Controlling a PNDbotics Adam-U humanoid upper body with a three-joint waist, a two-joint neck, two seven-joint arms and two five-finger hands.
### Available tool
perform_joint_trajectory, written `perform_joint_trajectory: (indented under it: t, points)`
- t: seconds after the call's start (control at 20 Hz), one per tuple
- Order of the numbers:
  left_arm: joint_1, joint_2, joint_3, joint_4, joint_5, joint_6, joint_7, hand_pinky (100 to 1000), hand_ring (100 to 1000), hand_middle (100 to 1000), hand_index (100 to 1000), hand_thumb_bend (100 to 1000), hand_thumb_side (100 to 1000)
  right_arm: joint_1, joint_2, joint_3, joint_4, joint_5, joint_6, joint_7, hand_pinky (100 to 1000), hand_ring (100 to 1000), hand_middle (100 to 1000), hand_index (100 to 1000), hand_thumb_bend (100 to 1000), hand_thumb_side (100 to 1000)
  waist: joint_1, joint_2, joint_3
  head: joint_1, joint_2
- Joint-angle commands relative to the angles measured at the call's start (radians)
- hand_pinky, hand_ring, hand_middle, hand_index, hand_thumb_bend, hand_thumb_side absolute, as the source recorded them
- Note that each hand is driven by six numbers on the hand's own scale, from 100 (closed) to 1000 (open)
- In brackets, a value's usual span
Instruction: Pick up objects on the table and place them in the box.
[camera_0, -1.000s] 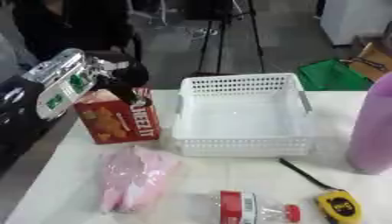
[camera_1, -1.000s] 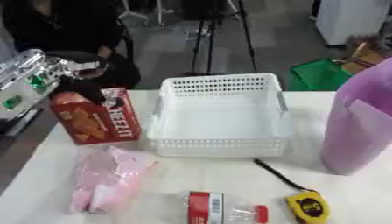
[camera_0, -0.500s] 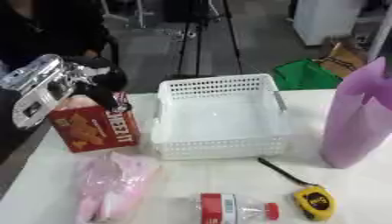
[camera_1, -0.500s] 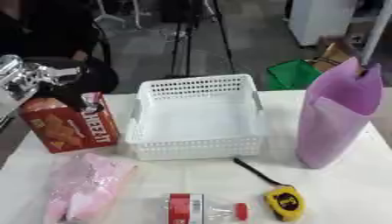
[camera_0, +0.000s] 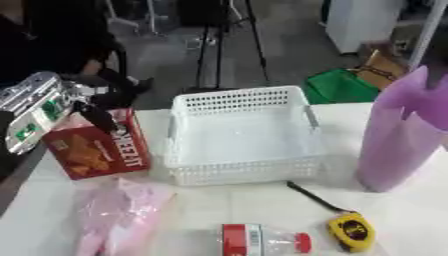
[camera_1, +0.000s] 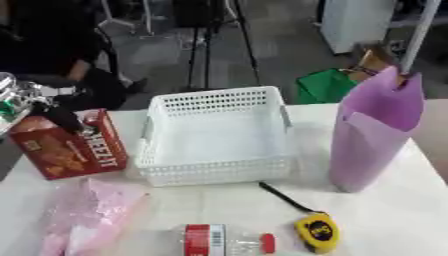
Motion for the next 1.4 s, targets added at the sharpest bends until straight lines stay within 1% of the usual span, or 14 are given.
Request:
perform_joint_trajectory:
  t: [0.05,0.4,0.6,0.75,1.05,1.1,1.35,1.4]
  points:
    - [-0.012,0.029,0.015,0.011,-0.018,0.101,-0.111,1000,1000,1000,1000,418,448,-0.005,-0.029,-0.009,-0.019,-0.007,0.001,0.003,756,769,747,744,100,797,-0.003,-0.014,-0.001,0.005,-0.013]
    - [-0.009,0.029,0.019,0.042,-0.050,0.078,-0.111,1000,1000,1000,1000,433,441,-0.005,-0.026,-0.011,-0.019,-0.010,0.002,0.003,755,768,745,739,100,798,-0.003,-0.013,-0.003,0.008,-0.017]
    - [-0.008,0.026,0.019,0.059,-0.041,0.069,-0.111,1000,1000,1000,1000,428,446,-0.004,-0.026,-0.012,-0.019,-0.012,0.003,0.003,754,767,744,738,100,798,-0.002,-0.011,-0.005,0.009,-0.018]
    - [-0.004,0.029,0.011,0.061,-0.012,0.076,-0.111,1000,1000,1000,1000,433,453,-0.003,-0.028,-0.012,-0.019,-0.013,0.004,0.002,753,766,744,737,100,799,0.001,-0.011,-0.006,0.008,-0.017]
    - [-0.012,0.028,-0.007,0.060,0.041,0.106,-0.111,1000,1000,1000,1000,448,466,-0.005,-0.032,-0.010,-0.019,-0.019,0.009,0.001,751,765,741,733,100,800,0.007,-0.013,-0.006,0.009,-0.021]
    - [-0.016,0.024,-0.008,0.055,0.049,0.108,-0.111,1000,1000,1000,1000,460,471,-0.005,-0.031,-0.010,-0.019,-0.020,0.009,0.000,750,763,739,727,100,796,0.007,-0.013,-0.007,0.011,-0.023]
    - [-0.028,0.016,-0.009,0.027,0.078,0.118,-0.111,1000,1000,1000,1000,456,476,-0.004,-0.028,-0.011,-0.019,-0.026,0.011,-0.001,749,761,735,719,100,792,0.008,-0.011,-0.013,0.015,-0.028]
    - [-0.029,0.015,-0.009,0.022,0.079,0.120,-0.111,1000,1000,1000,1000,471,480,-0.004,-0.028,-0.011,-0.019,-0.028,0.012,-0.001,749,760,732,715,100,794,0.008,-0.010,-0.014,0.016,-0.030]
